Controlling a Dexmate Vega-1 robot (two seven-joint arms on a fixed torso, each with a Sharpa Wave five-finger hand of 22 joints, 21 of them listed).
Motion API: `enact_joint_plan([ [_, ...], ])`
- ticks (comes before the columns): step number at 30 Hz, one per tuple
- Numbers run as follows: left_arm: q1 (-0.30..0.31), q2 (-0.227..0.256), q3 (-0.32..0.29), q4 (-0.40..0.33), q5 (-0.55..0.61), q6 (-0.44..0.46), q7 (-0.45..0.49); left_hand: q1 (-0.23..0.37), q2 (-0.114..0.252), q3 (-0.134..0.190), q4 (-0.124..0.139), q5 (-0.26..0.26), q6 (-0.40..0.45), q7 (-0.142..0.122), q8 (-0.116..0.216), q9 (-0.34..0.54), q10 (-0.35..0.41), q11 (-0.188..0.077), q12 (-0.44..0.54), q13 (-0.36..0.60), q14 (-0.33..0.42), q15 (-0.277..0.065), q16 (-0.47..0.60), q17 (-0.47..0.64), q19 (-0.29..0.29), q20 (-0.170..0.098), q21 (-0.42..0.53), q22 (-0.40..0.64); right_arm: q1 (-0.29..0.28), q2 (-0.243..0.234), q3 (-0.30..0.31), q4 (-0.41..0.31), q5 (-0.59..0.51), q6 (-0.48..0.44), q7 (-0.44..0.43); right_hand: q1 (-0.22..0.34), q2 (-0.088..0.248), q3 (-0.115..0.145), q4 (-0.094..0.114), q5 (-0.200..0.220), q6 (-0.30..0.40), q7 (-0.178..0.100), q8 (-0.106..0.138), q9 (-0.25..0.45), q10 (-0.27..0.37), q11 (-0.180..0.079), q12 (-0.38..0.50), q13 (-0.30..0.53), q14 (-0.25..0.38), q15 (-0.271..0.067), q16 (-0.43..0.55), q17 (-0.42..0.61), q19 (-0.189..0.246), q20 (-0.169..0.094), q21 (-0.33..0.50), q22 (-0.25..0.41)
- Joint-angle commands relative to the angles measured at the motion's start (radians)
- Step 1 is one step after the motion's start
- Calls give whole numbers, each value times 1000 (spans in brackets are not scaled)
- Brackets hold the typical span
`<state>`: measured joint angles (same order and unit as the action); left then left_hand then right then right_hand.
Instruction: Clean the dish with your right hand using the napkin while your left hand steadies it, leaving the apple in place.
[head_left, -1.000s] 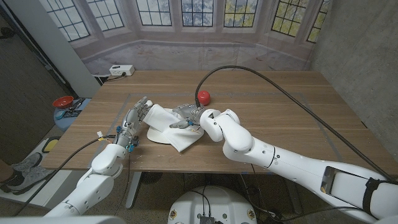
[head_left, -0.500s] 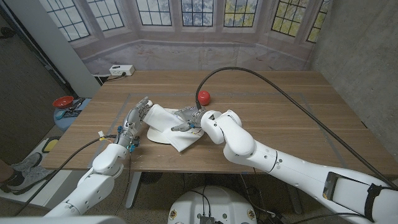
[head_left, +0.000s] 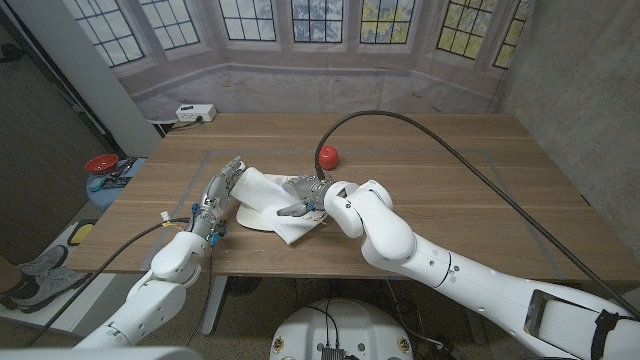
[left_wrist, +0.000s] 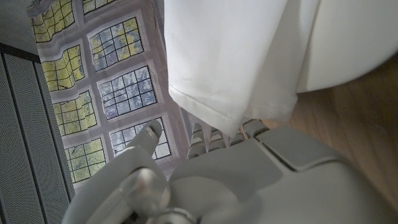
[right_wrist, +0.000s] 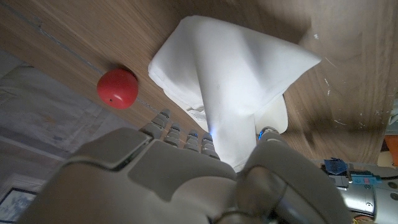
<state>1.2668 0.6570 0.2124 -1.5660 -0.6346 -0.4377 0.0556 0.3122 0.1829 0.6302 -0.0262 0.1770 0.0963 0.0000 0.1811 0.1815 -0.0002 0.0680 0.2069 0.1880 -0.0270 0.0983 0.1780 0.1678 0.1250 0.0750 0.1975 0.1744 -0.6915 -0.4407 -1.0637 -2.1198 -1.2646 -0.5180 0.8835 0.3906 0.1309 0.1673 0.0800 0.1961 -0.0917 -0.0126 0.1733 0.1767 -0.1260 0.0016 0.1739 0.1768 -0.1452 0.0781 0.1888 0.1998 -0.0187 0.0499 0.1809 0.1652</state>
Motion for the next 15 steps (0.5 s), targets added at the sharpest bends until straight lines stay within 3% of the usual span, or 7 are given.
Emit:
enact_joint_plan([
  [1,-6,-8,8,5,4,-3,3,13,-1,0,-3,0,-5,2,2,3,-6,3,0,5,-5,3,1,2,1,1,-1,2,-43,26,28,6,-29,46,33,3,10,6,-7,3,-8,5,4,3,-7,3,6,2,-10,3,-3,0,-3,1,4,4],
  [15,0,-4,8,-4,7,1,11,16,-1,0,-4,0,-5,2,3,3,-6,3,0,5,-5,3,1,2,1,2,-1,2,-33,54,35,84,27,92,-22,10,14,13,-17,4,-9,16,7,3,-7,5,8,2,-10,5,-2,-5,-1,-1,5,3],
])
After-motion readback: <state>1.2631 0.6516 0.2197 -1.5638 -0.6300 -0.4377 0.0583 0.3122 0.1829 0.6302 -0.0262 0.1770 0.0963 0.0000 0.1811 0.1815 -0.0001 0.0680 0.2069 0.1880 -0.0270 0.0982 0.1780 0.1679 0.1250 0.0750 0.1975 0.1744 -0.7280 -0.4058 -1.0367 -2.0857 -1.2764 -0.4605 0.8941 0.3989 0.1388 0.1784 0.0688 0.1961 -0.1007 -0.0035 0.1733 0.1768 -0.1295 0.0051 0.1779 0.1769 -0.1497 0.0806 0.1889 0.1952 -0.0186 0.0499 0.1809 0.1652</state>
